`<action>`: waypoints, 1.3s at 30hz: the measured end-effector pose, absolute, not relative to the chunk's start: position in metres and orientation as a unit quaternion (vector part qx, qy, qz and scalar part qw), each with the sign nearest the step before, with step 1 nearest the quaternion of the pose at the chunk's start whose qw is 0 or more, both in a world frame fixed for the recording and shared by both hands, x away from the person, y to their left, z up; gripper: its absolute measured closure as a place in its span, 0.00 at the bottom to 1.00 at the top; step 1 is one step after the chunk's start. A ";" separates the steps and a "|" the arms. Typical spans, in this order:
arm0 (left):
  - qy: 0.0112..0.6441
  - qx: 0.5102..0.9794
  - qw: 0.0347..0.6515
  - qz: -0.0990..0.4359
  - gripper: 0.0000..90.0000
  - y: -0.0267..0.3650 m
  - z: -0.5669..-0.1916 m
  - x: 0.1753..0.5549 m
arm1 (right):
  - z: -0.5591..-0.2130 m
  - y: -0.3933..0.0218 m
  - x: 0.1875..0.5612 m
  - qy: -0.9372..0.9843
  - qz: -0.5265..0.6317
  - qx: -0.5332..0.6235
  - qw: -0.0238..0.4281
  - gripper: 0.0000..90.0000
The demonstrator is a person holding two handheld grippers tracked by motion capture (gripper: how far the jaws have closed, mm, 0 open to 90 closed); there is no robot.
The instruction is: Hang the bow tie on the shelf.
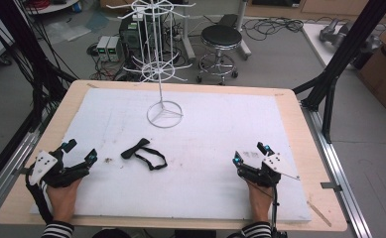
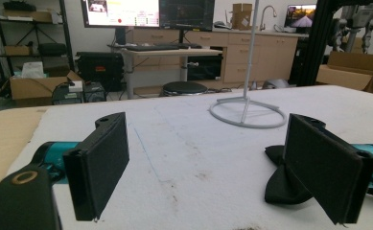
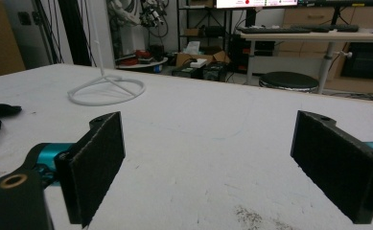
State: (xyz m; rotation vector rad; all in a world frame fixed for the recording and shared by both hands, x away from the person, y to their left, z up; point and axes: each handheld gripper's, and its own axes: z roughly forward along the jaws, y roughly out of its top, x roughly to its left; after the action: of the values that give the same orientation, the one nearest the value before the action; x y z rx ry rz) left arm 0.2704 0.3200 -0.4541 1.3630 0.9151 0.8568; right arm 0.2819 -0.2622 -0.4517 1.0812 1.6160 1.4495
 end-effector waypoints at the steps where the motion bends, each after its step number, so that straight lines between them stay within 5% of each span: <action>1: 0.395 0.588 0.601 0.370 0.18 0.320 -0.454 0.270 | -0.452 -0.262 0.282 0.624 0.560 0.418 0.351 0.12; 39: 0.401 0.590 0.597 0.366 0.18 0.320 -0.453 0.272 | -0.452 -0.265 0.282 0.618 0.564 0.421 0.350 0.12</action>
State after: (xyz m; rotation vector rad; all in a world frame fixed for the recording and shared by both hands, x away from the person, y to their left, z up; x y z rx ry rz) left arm 0.2721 0.3197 -0.4533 1.3688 0.9312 0.8498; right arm 0.2823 -0.2645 -0.4518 1.0898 1.6010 1.4623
